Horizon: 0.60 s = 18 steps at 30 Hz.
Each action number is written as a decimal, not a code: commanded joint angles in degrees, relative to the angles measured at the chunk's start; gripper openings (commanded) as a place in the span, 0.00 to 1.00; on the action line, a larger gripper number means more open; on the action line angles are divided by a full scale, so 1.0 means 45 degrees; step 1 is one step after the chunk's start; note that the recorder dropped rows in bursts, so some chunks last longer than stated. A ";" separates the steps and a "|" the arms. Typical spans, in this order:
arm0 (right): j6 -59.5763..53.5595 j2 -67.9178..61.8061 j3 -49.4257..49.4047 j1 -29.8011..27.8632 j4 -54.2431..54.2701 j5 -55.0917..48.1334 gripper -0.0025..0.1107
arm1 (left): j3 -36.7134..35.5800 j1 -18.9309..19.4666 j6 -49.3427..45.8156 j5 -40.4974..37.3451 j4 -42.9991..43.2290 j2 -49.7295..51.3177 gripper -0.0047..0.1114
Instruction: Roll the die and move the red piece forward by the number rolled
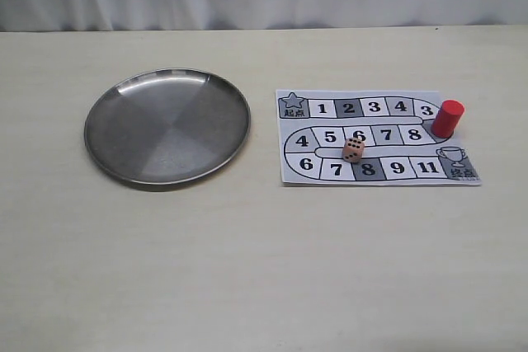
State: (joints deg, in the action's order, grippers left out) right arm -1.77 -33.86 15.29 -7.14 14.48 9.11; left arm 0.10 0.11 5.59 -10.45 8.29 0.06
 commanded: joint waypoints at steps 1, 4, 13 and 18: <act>0.0635 0.1605 -0.1580 0.0362 -0.0084 0.1107 0.06 | -0.0022 -0.0030 0.0012 0.0112 0.0001 -0.0013 0.04; 0.0597 0.2019 -0.2639 0.1225 -0.0246 0.1645 0.06 | -0.0022 -0.0030 0.0012 0.0112 0.0001 -0.0013 0.04; 0.0561 0.2125 -0.3398 0.3248 -0.1212 0.2157 0.06 | -0.0022 -0.0030 0.0012 0.0112 0.0001 -0.0013 0.04; 0.0561 0.2125 -0.3398 0.3557 -0.1212 0.2106 0.06 | -0.0022 -0.0030 0.0012 0.0112 0.0001 -0.0013 0.04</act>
State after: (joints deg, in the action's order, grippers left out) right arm 0.70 -24.49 0.20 8.38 9.70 17.97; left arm 0.10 0.11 5.59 -10.45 8.29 0.06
